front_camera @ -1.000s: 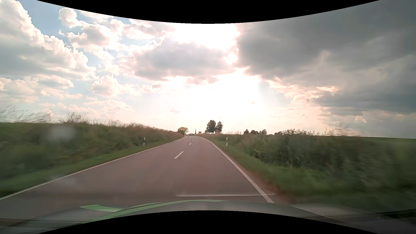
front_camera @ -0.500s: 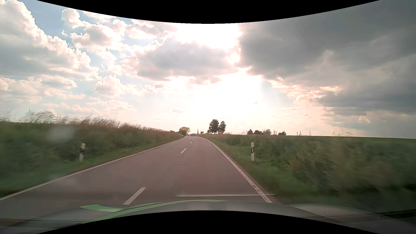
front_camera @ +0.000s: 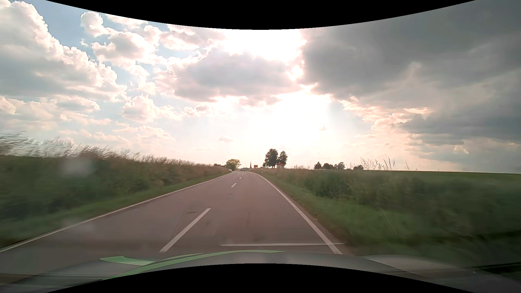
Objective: Follow the waypoints while adhering to traffic rules and regulations
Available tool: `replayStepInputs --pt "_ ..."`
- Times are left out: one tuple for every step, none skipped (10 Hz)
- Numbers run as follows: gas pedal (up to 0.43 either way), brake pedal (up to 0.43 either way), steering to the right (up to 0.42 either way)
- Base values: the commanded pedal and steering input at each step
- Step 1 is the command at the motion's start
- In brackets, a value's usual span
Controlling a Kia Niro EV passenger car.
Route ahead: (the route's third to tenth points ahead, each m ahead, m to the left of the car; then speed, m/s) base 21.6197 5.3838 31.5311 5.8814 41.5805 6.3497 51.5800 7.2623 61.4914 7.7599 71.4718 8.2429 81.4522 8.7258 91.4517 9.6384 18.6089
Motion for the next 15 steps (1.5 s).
replayStepInputs --pt "0.020 0.000 -0.006" --pt "0.020 0.000 -0.007" --pt "0.020 0.000 -0.006" --pt "0.020 0.000 -0.006" --pt "0.020 0.000 -0.006" --pt "0.020 0.000 -0.006" --pt "0.020 0.000 -0.006" --pt "0.020 0.000 -0.006" --pt "0.028 0.000 -0.006" --pt "0.028 0.000 -0.006" --pt "0.028 0.000 -0.006" --pt "0.028 0.000 -0.006" --pt "0.028 0.000 -0.006" --pt "0.039 0.000 -0.005" --pt "0.039 0.000 -0.005"
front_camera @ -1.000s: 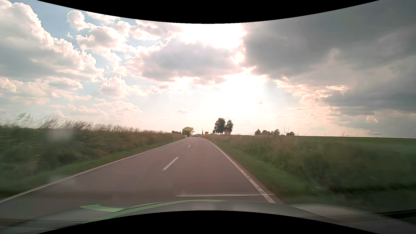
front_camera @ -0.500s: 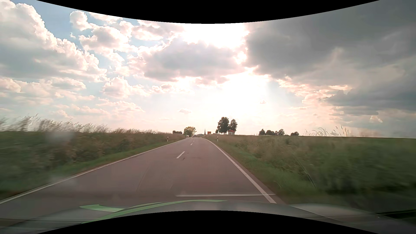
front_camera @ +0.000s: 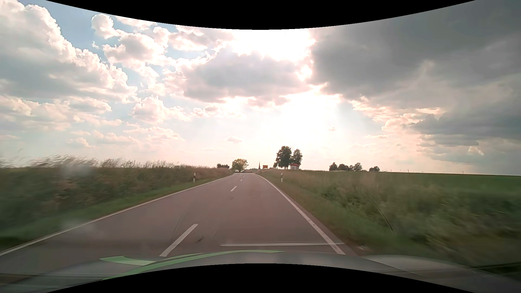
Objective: Follow the waypoints while adhering to traffic rules and regulations
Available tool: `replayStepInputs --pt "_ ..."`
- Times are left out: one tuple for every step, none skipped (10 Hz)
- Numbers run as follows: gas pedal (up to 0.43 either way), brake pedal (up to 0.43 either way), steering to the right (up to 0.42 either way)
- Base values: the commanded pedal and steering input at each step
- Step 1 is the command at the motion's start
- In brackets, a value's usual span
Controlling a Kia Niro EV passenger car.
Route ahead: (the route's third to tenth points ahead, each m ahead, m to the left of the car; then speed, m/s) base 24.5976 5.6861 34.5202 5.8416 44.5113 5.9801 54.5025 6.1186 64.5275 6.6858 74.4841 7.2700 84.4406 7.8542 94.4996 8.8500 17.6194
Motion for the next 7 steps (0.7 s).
replayStepInputs --pt "0.039 0.000 -0.005" --pt "0.039 0.000 -0.005" --pt "0.039 0.000 -0.005" --pt "0.039 0.000 -0.005" --pt "0.039 0.000 -0.004" --pt "0.039 0.000 -0.004" --pt "0.039 0.000 -0.002"
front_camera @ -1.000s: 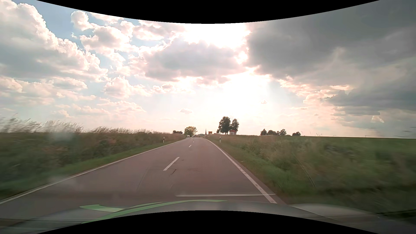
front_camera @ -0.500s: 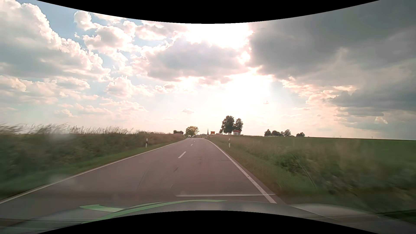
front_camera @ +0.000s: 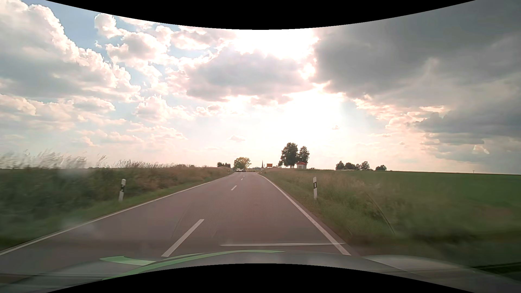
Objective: Follow the waypoints while adhering to traffic rules and regulations
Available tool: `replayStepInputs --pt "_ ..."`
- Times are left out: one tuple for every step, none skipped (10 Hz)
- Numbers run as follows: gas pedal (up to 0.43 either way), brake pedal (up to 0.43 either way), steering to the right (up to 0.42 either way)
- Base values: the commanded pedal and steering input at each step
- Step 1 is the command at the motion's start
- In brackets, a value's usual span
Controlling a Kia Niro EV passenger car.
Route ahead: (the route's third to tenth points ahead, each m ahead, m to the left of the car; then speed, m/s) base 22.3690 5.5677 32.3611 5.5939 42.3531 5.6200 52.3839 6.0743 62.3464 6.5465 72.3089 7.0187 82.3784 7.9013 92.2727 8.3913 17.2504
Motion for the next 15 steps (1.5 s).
replayStepInputs --pt "0.039 0.000 -0.001" --pt "0.039 0.000 -0.001" --pt "0.039 0.000 -0.001" --pt "0.039 0.000 -0.003" --pt "0.039 0.000 -0.004" --pt "0.028 0.000 -0.004" --pt "0.020 0.000 -0.004" --pt "0.008 0.000 -0.004" --pt "0.008 0.000 -0.005" --pt "0.000 0.000 -0.004" --pt "0.000 0.000 -0.003" --pt "0.000 0.000 -0.003" --pt "0.000 0.000 -0.003" --pt "0.000 0.000 -0.003" --pt "0.000 0.000 -0.003"
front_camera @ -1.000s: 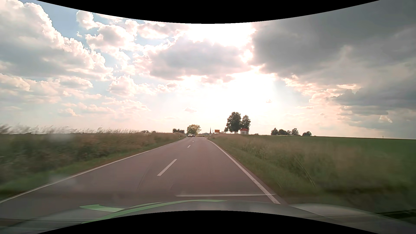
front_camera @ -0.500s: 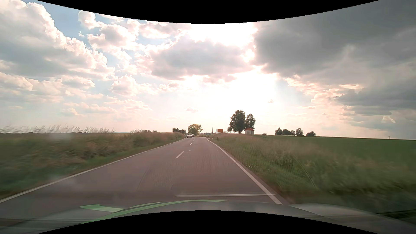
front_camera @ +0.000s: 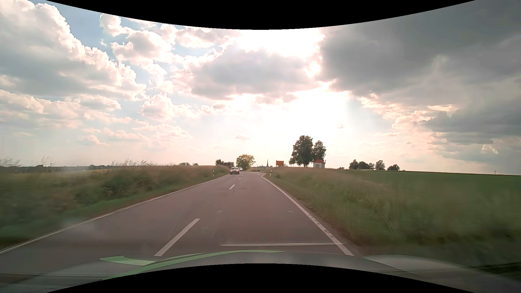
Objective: Follow the waypoints while adhering to traffic rules and regulations
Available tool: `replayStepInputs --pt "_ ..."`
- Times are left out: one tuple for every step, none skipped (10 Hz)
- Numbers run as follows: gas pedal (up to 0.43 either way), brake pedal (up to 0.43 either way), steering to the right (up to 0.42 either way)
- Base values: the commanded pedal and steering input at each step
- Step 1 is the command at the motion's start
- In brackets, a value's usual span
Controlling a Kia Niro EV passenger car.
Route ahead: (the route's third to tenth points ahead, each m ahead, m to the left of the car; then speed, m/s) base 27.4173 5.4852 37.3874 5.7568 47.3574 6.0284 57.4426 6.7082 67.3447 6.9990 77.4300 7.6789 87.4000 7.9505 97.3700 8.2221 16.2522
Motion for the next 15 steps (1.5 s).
replayStepInputs --pt "0.000 0.000 -0.003" --pt "0.000 0.000 -0.003" --pt "0.000 0.000 -0.003" --pt "0.000 0.000 -0.003" --pt "0.000 0.000 -0.003" --pt "0.000 0.000 -0.003" --pt "0.000 0.000 -0.003" --pt "0.000 0.000 -0.003" --pt "0.000 0.000 -0.003" --pt "0.000 0.000 -0.003" --pt "0.000 0.000 -0.003" --pt "0.000 0.000 -0.003" --pt "0.000 0.000 -0.003" --pt "0.000 0.000 -0.003" --pt "0.000 0.000 -0.003"
